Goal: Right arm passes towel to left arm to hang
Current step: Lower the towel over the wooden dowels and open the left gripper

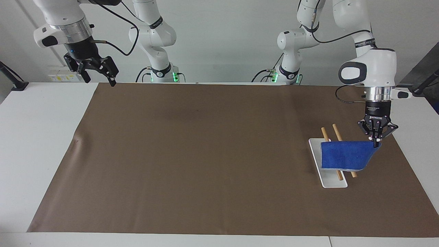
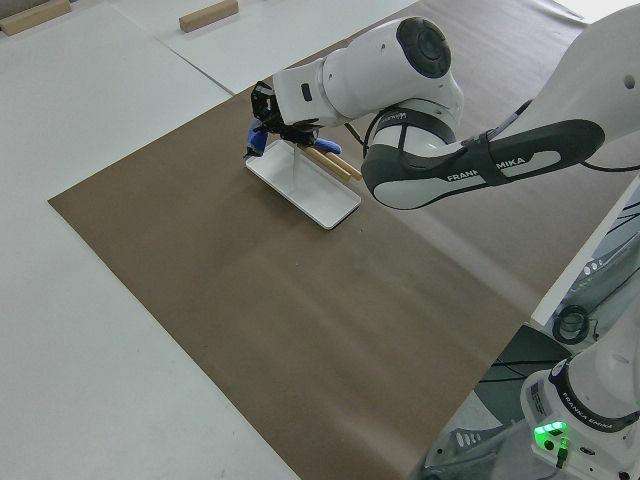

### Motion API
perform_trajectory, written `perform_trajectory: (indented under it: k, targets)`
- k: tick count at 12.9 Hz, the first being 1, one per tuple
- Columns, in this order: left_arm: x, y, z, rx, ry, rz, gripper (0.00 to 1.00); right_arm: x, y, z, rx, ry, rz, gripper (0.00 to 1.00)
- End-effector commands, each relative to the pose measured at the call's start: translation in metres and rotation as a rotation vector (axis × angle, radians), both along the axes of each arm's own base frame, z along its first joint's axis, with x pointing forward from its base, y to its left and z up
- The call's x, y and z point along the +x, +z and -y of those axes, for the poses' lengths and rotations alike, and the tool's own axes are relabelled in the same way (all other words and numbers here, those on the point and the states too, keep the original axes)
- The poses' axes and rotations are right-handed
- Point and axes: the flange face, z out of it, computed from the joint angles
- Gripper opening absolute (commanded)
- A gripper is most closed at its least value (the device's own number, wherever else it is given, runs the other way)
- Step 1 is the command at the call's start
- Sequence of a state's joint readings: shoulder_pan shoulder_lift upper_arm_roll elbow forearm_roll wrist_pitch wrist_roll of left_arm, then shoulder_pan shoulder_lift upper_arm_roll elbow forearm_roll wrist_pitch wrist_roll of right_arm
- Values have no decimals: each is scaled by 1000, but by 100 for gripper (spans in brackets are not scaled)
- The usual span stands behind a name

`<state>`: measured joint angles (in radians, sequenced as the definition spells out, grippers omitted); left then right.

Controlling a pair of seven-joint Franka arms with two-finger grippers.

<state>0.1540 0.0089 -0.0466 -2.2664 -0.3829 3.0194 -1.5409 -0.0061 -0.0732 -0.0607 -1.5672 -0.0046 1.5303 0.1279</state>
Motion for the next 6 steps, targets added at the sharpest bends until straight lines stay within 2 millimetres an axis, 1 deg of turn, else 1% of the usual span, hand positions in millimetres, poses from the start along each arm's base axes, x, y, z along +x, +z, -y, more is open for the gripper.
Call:
perform_trajectory:
  k: [1, 2, 4, 5, 6]
  targets:
    - [2, -2, -2, 3, 5, 11, 81, -9, -1, -1, -1, 26, -41, 100]
    - [8, 6, -3, -1, 8, 27, 100, -6, 2, -2, -4, 30, -32, 100]
    - [12, 24, -1, -9, -7, 33, 100, -5, 3, -5, -3, 35, -26, 100]
    - [15, 36, 1, -16, -19, 35, 100, -7, 0, -6, -2, 38, -30, 100]
    - [14, 50, 4, -22, -37, 28, 100, -6, 0, -13, -5, 48, -29, 100]
